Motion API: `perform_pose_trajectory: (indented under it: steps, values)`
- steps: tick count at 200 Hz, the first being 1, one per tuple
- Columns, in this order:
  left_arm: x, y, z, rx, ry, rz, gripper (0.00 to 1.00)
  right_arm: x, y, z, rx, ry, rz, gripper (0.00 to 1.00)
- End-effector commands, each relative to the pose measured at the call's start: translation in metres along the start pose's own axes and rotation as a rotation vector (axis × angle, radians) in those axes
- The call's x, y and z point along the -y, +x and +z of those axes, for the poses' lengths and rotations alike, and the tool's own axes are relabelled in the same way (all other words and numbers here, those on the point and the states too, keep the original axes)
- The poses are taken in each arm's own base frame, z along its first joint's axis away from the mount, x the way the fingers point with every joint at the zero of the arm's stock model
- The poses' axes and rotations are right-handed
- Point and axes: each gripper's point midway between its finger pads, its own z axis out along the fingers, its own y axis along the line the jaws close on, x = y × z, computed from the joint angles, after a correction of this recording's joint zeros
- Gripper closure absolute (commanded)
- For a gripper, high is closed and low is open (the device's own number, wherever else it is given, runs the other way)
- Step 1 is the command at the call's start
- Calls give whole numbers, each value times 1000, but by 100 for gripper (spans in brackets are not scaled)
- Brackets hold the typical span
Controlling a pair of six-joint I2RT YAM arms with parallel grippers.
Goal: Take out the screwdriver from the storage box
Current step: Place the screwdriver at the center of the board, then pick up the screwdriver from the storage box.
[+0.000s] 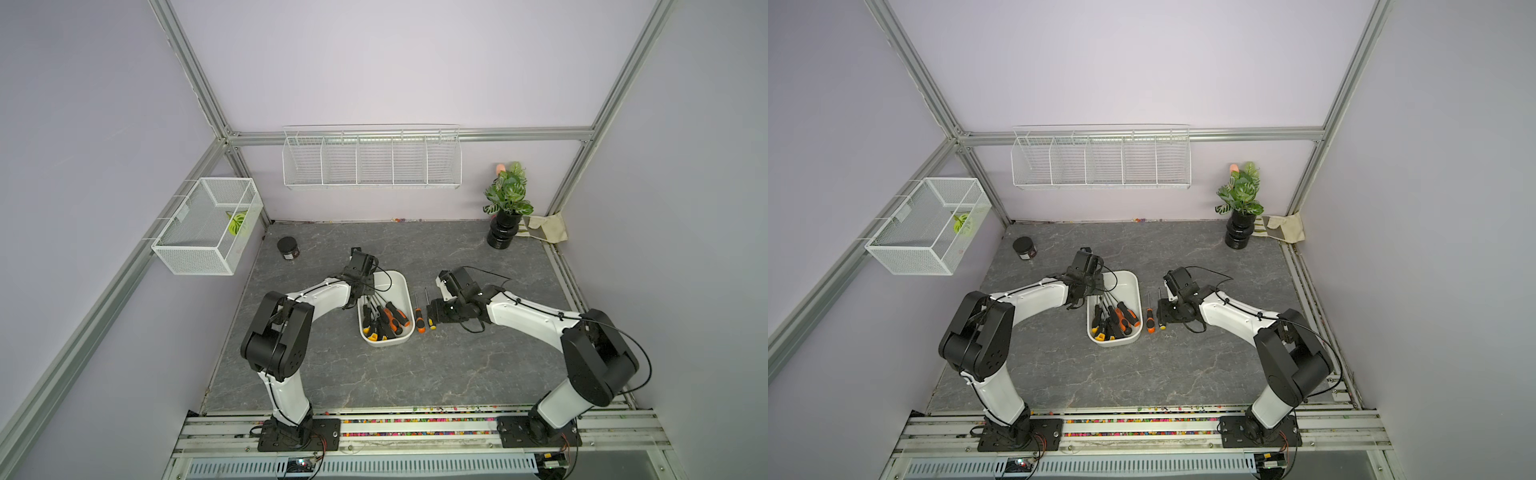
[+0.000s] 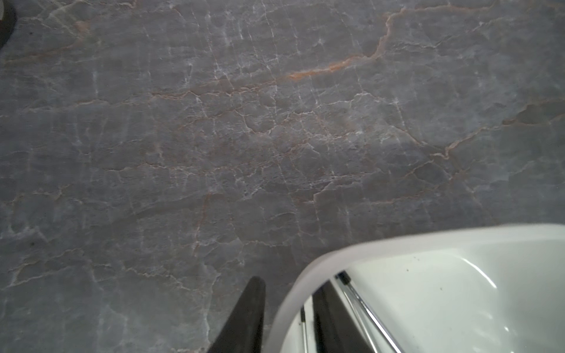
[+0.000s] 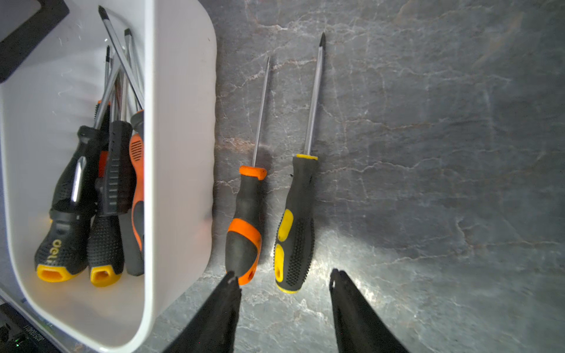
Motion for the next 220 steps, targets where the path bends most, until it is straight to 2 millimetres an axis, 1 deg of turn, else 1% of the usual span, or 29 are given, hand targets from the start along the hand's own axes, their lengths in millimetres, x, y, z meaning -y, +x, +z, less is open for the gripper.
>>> perform_pose_trajectory:
  steps: [1,23,51,63,92,124,151,168,183,220]
  values:
    - [-1,-4,7,-6,0,-1,78,6,0,-9,20,20,-10,48]
    - [-1,-1,8,-12,0,-2,88,7,0,-11,20,26,-17,49]
    - [-5,-1,4,-6,-6,-1,100,6,1,-11,18,22,-32,51]
    - [-8,0,1,-6,-14,4,100,4,0,-14,26,20,-50,51]
    - [-13,-1,-9,7,-34,27,100,-11,-4,-25,43,36,-144,51]
    - [-26,-11,-26,37,-89,73,100,-32,-13,-34,82,-3,-197,52]
    - [-35,-21,-41,75,-129,97,100,-52,-16,-38,91,-36,-272,53]
    - [-34,-23,-47,107,-119,91,100,-69,-19,-43,108,-59,-339,53]
    - [-32,-23,-51,134,-106,96,100,-82,-19,-43,107,-82,-388,53]
    - [-21,-22,-63,219,-19,110,100,-109,-15,-31,80,-111,-488,54]
